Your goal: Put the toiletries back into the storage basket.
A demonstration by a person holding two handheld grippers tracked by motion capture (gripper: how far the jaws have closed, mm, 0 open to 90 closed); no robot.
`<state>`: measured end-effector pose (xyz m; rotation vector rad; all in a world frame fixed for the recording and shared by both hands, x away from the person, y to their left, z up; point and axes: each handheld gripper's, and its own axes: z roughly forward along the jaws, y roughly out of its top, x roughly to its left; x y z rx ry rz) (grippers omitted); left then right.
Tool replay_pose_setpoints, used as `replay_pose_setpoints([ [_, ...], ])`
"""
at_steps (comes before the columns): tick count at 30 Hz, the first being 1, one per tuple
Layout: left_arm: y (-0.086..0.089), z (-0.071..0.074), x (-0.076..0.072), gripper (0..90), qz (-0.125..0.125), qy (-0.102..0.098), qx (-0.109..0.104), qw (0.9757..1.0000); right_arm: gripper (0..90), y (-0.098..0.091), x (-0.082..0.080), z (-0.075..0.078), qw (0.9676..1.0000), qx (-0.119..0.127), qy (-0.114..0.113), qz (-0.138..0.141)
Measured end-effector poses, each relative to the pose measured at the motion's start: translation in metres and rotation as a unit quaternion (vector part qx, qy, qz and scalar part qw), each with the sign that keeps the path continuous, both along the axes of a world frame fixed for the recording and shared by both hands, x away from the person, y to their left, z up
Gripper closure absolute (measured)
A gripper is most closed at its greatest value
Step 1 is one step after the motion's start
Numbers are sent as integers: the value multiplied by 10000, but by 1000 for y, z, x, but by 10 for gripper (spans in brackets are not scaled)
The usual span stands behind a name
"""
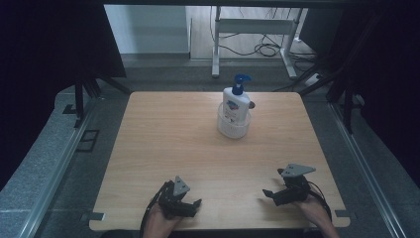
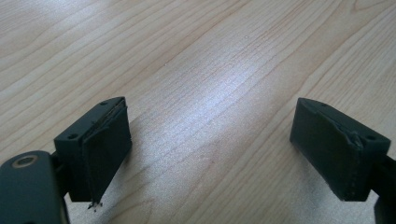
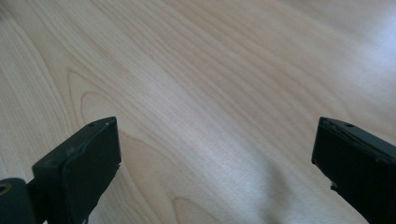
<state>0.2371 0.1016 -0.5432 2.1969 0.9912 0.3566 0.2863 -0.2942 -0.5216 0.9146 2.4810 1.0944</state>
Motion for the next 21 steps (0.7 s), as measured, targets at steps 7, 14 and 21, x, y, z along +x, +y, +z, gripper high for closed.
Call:
replay_pose_setpoints([
  [7, 0, 0, 0, 118, 9, 0, 3, 10000, 8, 4, -4, -13, 9999, -7, 133, 36],
  [14, 0, 0, 0, 118, 16, 1, 3, 10000, 0, 7, -5, -21, 9996, -179, 201, 95],
  [21, -1, 0, 0, 117, 20, 0, 12, 10000, 0, 8, -6, -22, 9996, -222, 175, 90],
])
